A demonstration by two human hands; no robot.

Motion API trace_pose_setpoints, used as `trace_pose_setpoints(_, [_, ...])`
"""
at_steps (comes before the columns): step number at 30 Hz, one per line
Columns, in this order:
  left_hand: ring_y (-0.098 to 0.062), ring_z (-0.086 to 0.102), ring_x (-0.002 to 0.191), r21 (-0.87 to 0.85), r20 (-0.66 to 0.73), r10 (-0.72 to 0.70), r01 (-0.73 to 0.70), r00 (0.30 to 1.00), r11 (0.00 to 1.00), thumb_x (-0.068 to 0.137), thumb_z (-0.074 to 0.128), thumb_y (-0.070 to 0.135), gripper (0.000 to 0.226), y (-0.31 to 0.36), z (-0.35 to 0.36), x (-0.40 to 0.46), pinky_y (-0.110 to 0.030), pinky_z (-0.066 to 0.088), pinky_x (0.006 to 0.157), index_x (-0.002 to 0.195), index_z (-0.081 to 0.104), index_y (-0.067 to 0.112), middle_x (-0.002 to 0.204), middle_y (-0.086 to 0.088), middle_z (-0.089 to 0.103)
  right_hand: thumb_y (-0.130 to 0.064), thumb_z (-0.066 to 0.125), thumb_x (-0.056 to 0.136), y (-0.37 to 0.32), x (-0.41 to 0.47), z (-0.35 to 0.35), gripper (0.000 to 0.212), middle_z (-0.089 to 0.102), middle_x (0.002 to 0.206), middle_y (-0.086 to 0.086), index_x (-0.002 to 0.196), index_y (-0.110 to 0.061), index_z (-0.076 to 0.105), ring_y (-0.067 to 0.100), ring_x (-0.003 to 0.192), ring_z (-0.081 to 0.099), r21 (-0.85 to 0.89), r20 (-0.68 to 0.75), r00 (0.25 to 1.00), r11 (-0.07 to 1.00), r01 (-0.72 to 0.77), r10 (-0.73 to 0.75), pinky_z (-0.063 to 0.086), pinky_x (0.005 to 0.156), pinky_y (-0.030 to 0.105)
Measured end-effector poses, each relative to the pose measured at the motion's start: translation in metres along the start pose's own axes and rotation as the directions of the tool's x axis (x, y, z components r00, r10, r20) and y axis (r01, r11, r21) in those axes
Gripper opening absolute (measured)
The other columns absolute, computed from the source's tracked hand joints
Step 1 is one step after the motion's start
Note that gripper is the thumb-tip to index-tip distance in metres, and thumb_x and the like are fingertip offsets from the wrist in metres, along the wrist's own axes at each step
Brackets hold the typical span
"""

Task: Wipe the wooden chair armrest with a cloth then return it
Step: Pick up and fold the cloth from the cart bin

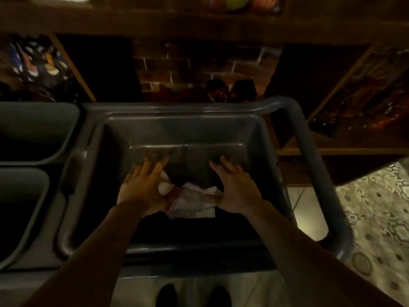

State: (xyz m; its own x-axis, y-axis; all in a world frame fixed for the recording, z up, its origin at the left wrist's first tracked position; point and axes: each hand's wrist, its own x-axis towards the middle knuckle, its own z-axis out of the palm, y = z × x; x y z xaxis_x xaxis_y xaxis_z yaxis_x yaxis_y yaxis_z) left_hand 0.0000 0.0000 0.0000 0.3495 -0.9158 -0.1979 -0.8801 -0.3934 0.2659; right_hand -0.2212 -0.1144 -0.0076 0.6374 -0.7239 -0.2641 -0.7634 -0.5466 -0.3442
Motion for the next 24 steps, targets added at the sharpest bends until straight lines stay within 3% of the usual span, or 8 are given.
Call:
trace_pose_setpoints(4, [-0.027,0.008,0.154,0.063,0.264,-0.014,-0.002,0.964,0.998,0.069,0.067,0.079,0.119,-0.016,0.038,0.000,-0.045,0.014,0.122,0.158,-0.003,0.041,0.170,0.003,-0.002,-0.063,0.075,0.078,-0.002,0.006,0.038,0.105,0.007,0.172,0.002,0.159,-0.040,0.013,0.030,0.158,0.006,-0.007,0.205,0.979,1.000,0.010,-0.008,0.026,0.122,0.054])
trace_pose_setpoints(6, [-0.033,0.015,0.152,0.062,0.330,0.008,-0.030,0.944,0.998,0.067,0.078,0.069,0.123,-0.022,0.051,0.000,-0.049,0.018,0.121,0.158,-0.001,0.042,0.169,0.000,-0.005,-0.048,0.074,0.087,-0.002,0.007,0.055,0.096,0.010,0.172,0.001,0.159,-0.043,0.011,0.032,0.157,0.011,-0.012,0.253,0.967,1.000,0.003,0.000,0.026,0.122,0.052])
trace_pose_setpoints(8, [-0.035,0.024,0.150,0.055,0.358,0.000,-0.021,0.934,0.998,0.069,0.083,0.057,0.118,-0.026,0.056,0.000,-0.051,0.023,0.120,0.158,0.007,0.042,0.169,0.000,0.000,-0.036,0.068,0.094,-0.002,0.009,0.061,0.083,0.021,0.168,0.003,0.159,-0.045,0.016,0.035,0.150,0.028,-0.027,0.278,0.960,1.000,0.006,0.002,0.035,0.117,0.049])
trace_pose_setpoints(12, [-0.037,0.050,0.134,0.011,0.346,-0.057,0.056,0.936,0.998,0.087,0.072,0.048,0.085,-0.024,0.060,-0.001,-0.049,0.042,0.109,0.155,0.024,0.035,0.159,-0.004,0.033,-0.033,0.057,0.099,-0.007,0.011,0.063,0.053,0.052,0.145,0.008,0.149,-0.044,0.043,0.036,0.128,0.053,-0.059,0.243,0.970,0.998,0.011,0.004,0.048,0.103,0.044])
trace_pose_setpoints(16, [-0.032,0.063,0.117,0.055,0.309,0.000,-0.018,0.951,0.998,0.098,0.055,0.038,0.048,-0.021,0.050,0.000,-0.044,0.052,0.096,0.144,0.040,0.043,0.146,-0.001,0.051,-0.026,0.058,0.098,-0.015,0.011,0.055,0.032,0.066,0.127,0.005,0.127,-0.039,0.062,0.032,0.117,0.063,-0.057,0.199,0.979,0.998,-0.031,0.042,0.052,0.093,0.041])
trace_pose_setpoints(21, [-0.033,0.067,0.109,0.112,0.209,0.010,-0.034,0.978,0.993,0.090,0.061,0.038,0.044,-0.014,0.018,-0.002,-0.039,0.051,0.085,0.131,0.047,0.049,0.131,0.002,0.063,-0.020,0.060,0.094,-0.022,0.003,0.027,0.025,0.070,0.119,0.002,0.115,-0.033,0.064,0.030,0.110,0.066,-0.056,0.083,0.995,0.997,-0.055,0.059,0.053,0.085,0.039])
trace_pose_setpoints(24, [-0.031,0.068,0.109,0.145,0.157,0.035,-0.058,0.987,0.988,0.088,0.062,0.041,0.050,-0.005,-0.014,0.000,-0.039,0.053,0.086,0.133,0.043,0.049,0.130,0.003,0.065,-0.022,0.061,0.094,-0.032,0.001,-0.004,0.025,0.070,0.119,0.000,0.114,-0.035,0.063,0.028,0.110,0.067,-0.065,0.003,0.999,0.997,-0.050,0.050,0.055,0.086,0.040])
